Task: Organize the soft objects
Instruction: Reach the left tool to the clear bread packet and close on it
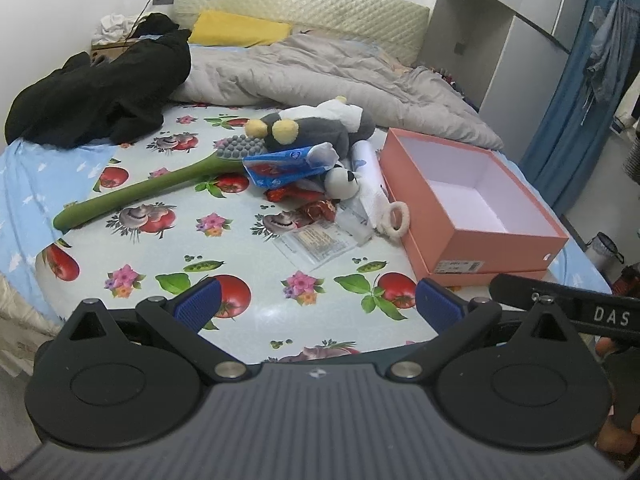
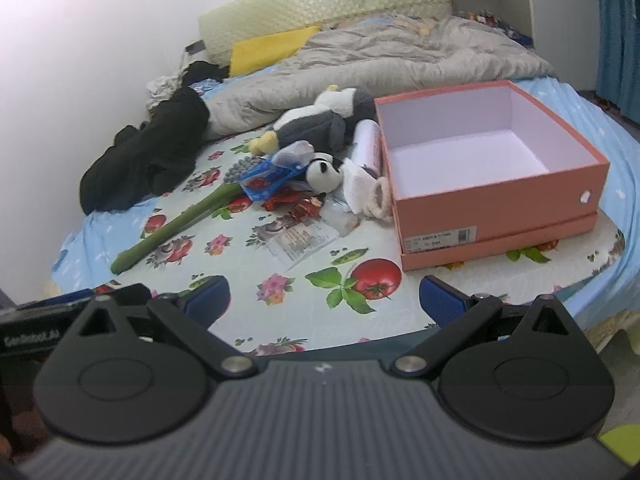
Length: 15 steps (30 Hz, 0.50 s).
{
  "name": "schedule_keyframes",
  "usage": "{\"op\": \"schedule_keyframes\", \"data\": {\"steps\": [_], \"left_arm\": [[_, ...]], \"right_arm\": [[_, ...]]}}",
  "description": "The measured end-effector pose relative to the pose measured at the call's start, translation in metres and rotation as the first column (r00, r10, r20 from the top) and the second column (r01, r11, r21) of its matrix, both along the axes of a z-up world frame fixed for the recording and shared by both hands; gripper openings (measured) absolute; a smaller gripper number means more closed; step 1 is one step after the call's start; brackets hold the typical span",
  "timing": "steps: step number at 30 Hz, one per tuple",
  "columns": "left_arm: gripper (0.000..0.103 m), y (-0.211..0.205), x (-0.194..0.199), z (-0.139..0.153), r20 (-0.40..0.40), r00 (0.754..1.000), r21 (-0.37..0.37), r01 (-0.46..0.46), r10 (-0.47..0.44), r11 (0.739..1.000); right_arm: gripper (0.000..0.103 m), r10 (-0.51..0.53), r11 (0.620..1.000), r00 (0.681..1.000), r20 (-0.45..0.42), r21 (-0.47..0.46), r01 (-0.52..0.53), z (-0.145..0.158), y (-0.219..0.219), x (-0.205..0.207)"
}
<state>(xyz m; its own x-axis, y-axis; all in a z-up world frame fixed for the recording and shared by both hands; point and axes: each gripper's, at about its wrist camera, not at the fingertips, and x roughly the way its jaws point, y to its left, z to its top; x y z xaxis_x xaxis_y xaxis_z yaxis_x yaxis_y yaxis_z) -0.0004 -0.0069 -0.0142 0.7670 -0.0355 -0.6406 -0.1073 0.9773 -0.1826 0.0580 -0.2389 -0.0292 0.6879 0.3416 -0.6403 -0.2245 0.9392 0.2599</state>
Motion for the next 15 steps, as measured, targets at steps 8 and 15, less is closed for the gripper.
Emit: {"op": "schedule_keyframes", "data": {"steps": [8, 15], "left_arm": [[0.103, 0.007, 0.021, -0.019, -0.008, 1.000, -0.043, 0.021, -0.022, 0.999], [0.103, 0.007, 0.055, -0.050, -0.049, 0.997, -0.057, 0.060, -0.063, 0.997]], "right_arm": [[0.103, -0.025, 1.000, 1.000, 0.011, 0.002, 0.025, -0.010, 0.002, 0.013], [0.101, 0.000, 0.999, 1.000, -0.003, 0.035, 0.000, -0.027, 0.007, 0.032]]}}
